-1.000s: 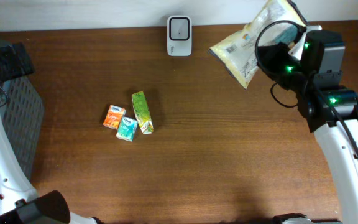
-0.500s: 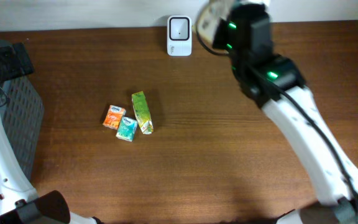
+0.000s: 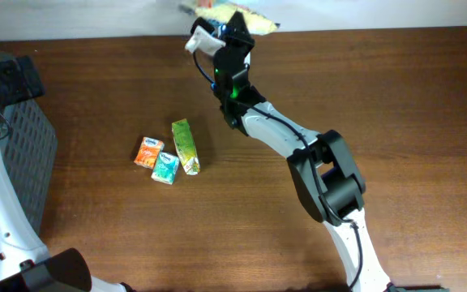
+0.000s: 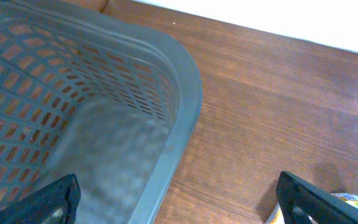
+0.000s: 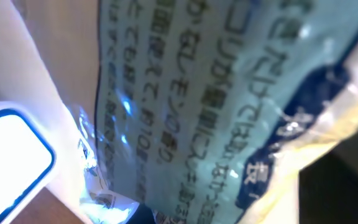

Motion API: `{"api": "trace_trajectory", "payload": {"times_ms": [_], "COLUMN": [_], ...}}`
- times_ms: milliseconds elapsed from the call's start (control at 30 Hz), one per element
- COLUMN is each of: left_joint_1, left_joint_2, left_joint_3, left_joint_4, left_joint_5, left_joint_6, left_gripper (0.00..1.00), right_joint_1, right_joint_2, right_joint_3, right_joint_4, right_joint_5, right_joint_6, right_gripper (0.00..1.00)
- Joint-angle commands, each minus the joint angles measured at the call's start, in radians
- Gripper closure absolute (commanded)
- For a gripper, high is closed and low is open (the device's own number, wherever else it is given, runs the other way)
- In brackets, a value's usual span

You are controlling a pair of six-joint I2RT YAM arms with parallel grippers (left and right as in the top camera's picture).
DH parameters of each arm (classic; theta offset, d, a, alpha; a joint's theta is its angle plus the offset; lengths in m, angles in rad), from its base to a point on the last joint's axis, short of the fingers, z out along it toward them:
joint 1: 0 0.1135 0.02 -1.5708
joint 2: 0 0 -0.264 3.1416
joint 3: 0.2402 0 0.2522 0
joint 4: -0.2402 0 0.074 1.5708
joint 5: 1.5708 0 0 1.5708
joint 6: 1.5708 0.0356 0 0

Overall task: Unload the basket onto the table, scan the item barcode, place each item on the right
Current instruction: 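Raise the bag with the right gripper toward the white scanner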

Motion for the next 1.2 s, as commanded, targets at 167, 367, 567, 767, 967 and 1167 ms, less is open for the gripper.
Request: {"api": "trace_trajectory", "payload": {"times_ms": [167,367,567,767,967,1167], "left_joint_1": [0.003,0.003,0.003,0.003,0.003,0.003], "left_joint_2": [-0.005,-0.005,-0.005,-0.005,-0.005,-0.005], "left_joint_3": [0.012,0.012,0.012,0.012,0.012,0.012], "left_joint_4": [0.002,0.002,0.002,0.002,0.002,0.001], "left_joint_5": [-0.003,-0.003,-0.003,-0.003,-0.003,-0.003], "left_joint_6": [0.01,0.01,0.01,0.01,0.01,0.01], "left_gripper": [0.01,0.01,0.01,0.01,0.01,0.01], "right_joint_1": [-0.062,-0.059,-0.056,-0.096,-0.104,-0.04], "right_joint_2": [0.052,0.052,0.052,0.053,0.053,0.03], "right_joint_3": [0.021,0.029,0.029,0.029,0.029,0.029], "right_joint_4": [0.075,0.076,0.075,0.028,0.058,0.166], "right_joint_5": [-0.284,-0.357,-0.378,-0.393,-0.405,-0.373], "right_joint_6": [-0.237,-0.206,-0.098,0.004,0.003,0.177], "right_gripper": [0.96,0.96,0.96,0.96,0.96,0.96]}}
